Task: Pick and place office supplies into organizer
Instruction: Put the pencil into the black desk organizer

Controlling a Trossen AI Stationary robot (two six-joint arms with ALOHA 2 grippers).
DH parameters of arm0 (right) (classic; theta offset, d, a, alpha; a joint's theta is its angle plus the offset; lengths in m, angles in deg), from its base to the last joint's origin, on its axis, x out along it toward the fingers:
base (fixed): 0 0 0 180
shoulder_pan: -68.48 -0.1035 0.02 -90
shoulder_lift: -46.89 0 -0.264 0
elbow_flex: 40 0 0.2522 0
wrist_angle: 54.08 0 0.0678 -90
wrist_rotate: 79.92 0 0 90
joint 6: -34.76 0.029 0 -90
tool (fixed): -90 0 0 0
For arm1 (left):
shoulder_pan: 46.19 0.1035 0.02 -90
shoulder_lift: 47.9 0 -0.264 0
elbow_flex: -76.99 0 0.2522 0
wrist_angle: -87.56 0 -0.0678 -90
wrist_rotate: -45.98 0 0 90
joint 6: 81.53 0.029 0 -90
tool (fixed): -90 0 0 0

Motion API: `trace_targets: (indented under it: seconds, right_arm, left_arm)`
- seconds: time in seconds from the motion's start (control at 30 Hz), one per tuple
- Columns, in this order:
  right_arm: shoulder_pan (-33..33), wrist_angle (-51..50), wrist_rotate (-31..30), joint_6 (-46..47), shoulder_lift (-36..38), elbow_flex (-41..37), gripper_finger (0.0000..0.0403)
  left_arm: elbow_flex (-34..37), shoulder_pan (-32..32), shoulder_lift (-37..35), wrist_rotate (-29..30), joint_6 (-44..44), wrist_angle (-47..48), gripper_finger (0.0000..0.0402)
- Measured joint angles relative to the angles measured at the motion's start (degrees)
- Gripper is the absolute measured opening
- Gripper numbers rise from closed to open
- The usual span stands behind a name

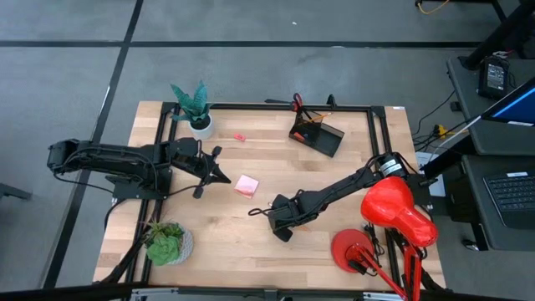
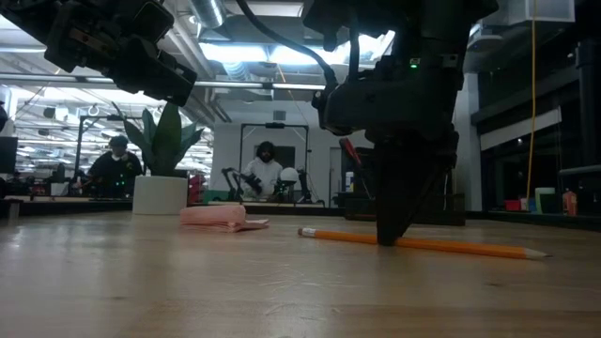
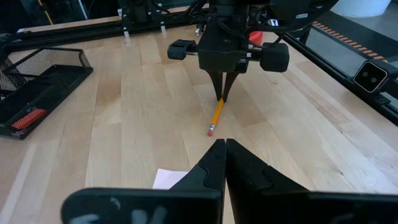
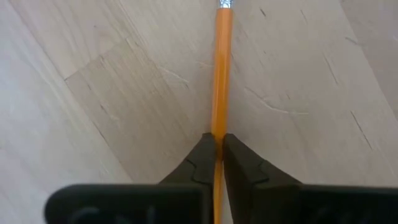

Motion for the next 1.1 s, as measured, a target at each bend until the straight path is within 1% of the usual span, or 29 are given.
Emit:
trace_targets:
  seconds: [0.87,1.1]
  right_arm:
    - [0.00,-0.18,0.10,0.02,0.00,0.09,0.0020]
    - [0.00,-2.98,0.35,-2.70,-0.45,3.63,0.0020]
  left_arm:
    - [-0.01,0.01,0.00,0.00,0.00,0.00,0.0006]
    - [-0.01,0.02,0.00,0.00,0.01,-0.01,0.0006]
